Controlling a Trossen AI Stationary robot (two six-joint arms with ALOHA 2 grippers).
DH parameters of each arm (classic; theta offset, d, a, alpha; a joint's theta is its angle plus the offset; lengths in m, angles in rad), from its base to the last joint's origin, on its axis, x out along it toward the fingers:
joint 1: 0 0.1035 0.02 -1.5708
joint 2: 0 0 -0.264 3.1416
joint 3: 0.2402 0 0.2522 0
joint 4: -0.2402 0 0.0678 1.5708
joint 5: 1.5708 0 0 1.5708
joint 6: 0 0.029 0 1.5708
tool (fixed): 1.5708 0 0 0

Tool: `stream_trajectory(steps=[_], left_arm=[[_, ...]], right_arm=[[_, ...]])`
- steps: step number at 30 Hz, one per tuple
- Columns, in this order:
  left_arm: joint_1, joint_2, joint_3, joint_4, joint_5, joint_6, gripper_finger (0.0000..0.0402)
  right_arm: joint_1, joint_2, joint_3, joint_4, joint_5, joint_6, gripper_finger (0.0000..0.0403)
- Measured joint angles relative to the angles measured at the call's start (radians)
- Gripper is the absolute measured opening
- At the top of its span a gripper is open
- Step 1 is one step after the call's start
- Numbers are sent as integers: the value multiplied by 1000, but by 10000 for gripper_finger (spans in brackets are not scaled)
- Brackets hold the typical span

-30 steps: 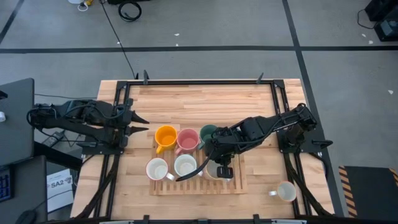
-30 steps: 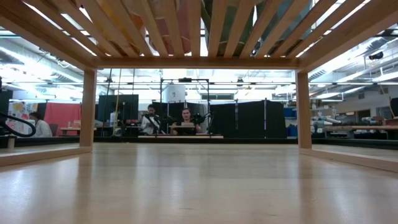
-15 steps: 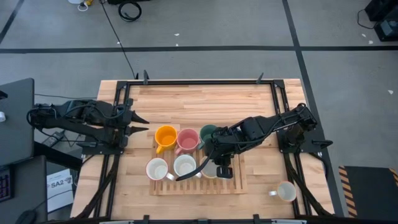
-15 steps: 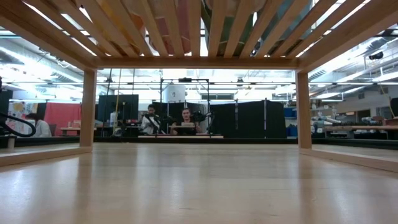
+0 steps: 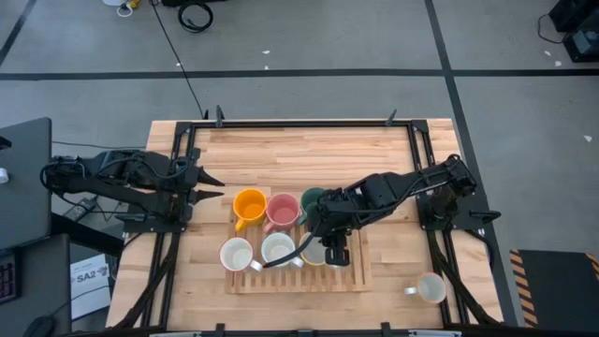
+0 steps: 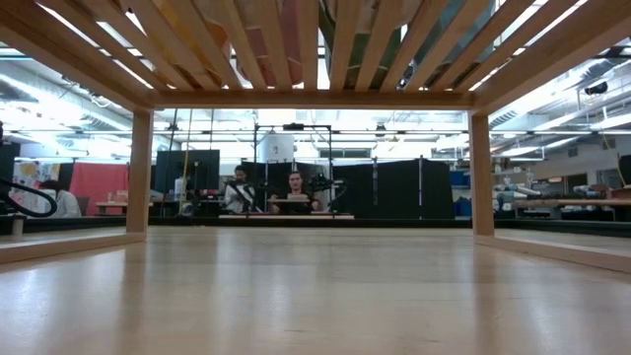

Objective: Place coffee mugs
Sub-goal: Put the red patterned mug on the shelf, then put the orange patterned mug on the shelf

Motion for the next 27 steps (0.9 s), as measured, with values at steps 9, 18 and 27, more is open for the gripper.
stream_trajectory(steps=[9, 18, 27], left_arm=[[0, 0, 0, 0, 0, 0, 114], [0, 0, 0, 0, 0, 0, 114], [0, 0, 0, -1, 0, 0, 114]], right_arm=[[-4, -4, 0, -1, -16, 0, 138], [-4, -58, 0, -7, -32, 23, 138], [23, -165, 0, -60, -23, 157, 138]])
